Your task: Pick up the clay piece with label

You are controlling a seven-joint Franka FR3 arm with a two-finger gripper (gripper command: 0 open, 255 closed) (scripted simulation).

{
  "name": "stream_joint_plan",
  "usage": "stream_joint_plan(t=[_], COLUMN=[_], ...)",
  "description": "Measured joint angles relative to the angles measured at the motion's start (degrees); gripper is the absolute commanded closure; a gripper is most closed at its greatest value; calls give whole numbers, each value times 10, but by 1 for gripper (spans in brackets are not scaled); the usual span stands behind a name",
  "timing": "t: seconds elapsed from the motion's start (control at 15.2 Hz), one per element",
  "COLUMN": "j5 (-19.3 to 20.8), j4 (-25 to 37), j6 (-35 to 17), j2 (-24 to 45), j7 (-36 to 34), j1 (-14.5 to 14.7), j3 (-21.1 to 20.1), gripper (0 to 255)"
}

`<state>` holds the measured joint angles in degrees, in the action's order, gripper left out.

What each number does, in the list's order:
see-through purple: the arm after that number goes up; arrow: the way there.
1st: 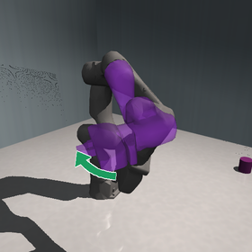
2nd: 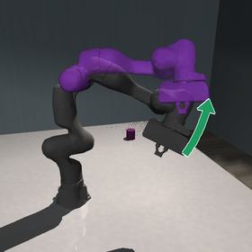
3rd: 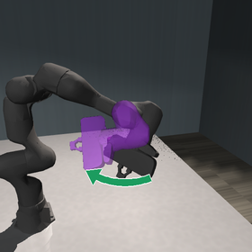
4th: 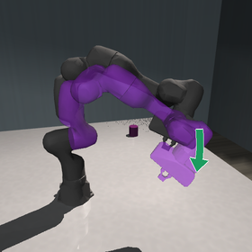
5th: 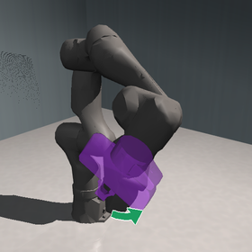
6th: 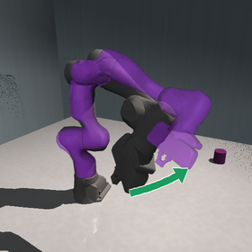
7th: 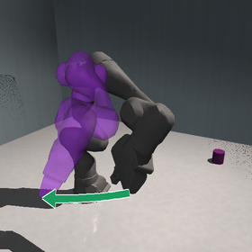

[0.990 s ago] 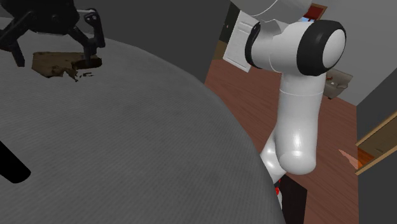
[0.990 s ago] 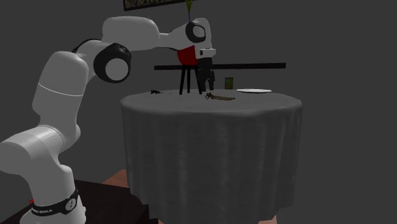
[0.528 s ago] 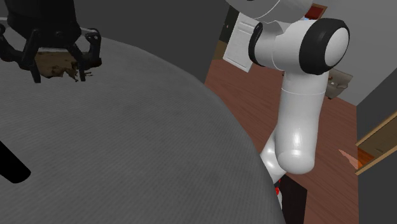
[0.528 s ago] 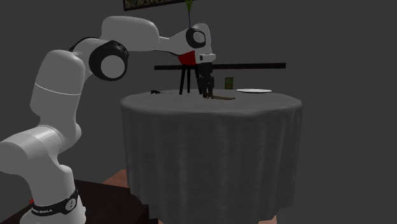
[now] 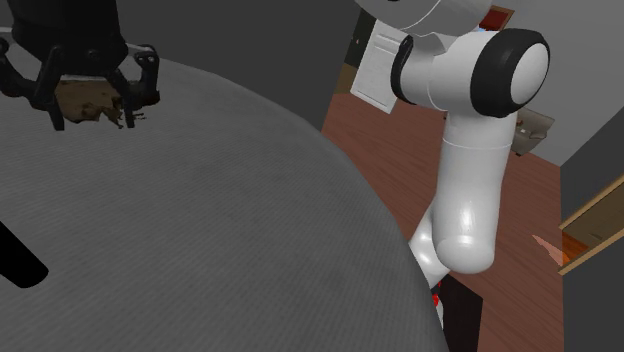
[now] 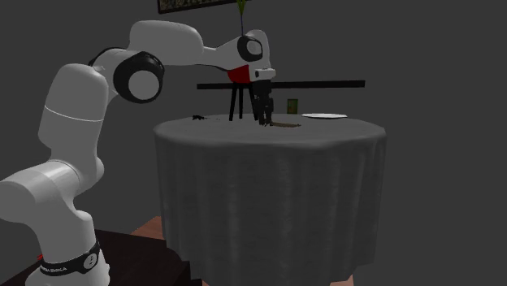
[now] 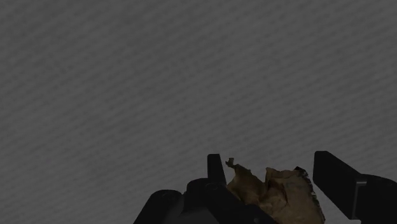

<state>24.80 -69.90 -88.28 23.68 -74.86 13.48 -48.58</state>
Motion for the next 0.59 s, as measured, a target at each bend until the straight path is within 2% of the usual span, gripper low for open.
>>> stream_joint_plan(t=[0.26,0.59], j5=[7,27], j4=[36,119], j6=[27,84], j2=[9,35], j7=[3,10], j1=[14,51], j3=[2,9], gripper=[255,255])
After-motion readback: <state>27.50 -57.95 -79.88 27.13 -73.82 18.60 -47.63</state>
